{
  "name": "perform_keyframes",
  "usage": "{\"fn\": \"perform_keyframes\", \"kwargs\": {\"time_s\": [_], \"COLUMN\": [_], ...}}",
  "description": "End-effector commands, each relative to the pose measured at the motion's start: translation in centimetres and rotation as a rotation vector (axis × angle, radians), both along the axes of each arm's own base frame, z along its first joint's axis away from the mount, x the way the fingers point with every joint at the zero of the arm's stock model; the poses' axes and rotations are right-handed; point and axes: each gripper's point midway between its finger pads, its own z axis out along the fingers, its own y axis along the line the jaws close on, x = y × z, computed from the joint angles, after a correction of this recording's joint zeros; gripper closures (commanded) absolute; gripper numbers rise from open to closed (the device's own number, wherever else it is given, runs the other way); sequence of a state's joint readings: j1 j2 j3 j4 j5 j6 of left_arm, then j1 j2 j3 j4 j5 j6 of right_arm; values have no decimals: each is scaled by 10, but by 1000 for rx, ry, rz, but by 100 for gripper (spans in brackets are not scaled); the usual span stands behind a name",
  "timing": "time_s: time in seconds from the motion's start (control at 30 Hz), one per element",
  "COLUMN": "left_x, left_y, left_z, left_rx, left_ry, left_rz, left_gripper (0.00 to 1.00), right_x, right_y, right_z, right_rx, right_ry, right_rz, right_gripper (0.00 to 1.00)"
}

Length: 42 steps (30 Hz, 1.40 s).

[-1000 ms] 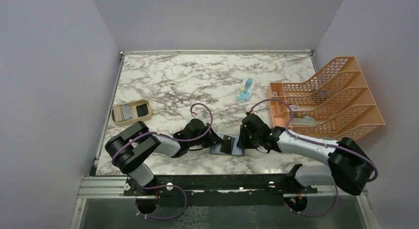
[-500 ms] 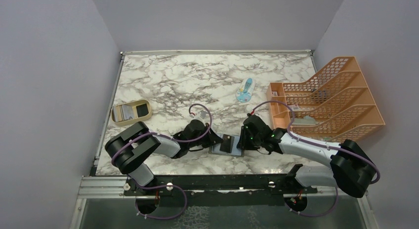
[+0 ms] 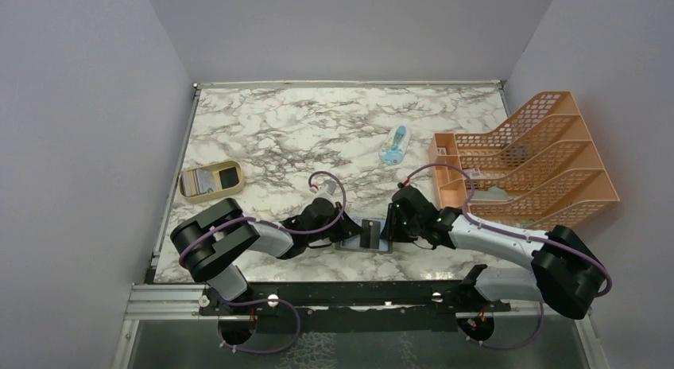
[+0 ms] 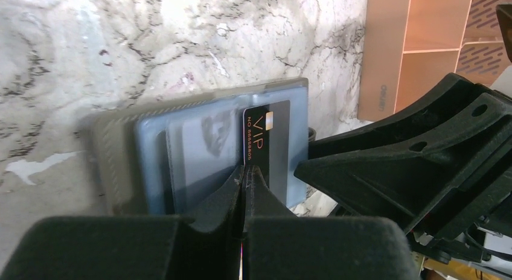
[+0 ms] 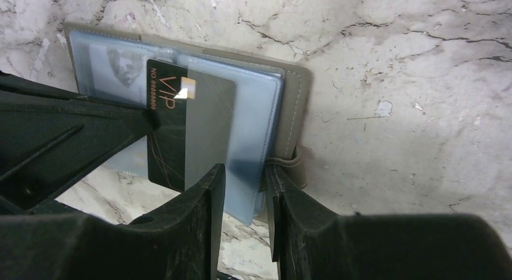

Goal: Put the credit cards into the card holder
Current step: Insert the credit card into the card holder.

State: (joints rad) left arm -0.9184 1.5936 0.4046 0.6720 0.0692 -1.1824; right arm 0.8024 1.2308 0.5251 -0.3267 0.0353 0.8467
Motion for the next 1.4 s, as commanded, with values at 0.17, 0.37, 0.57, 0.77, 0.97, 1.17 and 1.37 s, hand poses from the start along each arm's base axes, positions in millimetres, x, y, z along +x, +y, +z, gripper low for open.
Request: {"fn": "perform_keyframes", "kwargs": {"time_s": [0.17, 0.37, 0.57, 0.77, 0.97, 1.17, 1.37], "left_x": [2, 0, -3, -11, -11, -10, -10], "left_y": [-17, -18, -23, -33, -44, -43, -34], "left_z": [10, 13, 15, 12, 18, 24, 21], "left_rx": [-19, -25, -32, -29, -40, -50, -21], "left_ry": [-29, -34, -34, -23, -40, -54, -56], "left_rz": [-2, -14, -35, -71, -103, -91, -75], "left_gripper": [86, 72, 67, 67, 71, 70, 68], "right_x": [-6, -6, -9, -11, -10, -5, -2], "right_y": [0, -20, -29, -26, -16, -16, -21], "right_z": [7, 15, 6, -5, -8, -7, -5], "right_rx": [19, -49, -86, -84, -51, -62, -87], "right_ry": [14, -12, -5, 23, 23, 6, -11], "right_rz": [7, -35, -56, -44, -25, -27, -35], "right_gripper": [69, 70, 76, 77, 77, 77, 76]}}
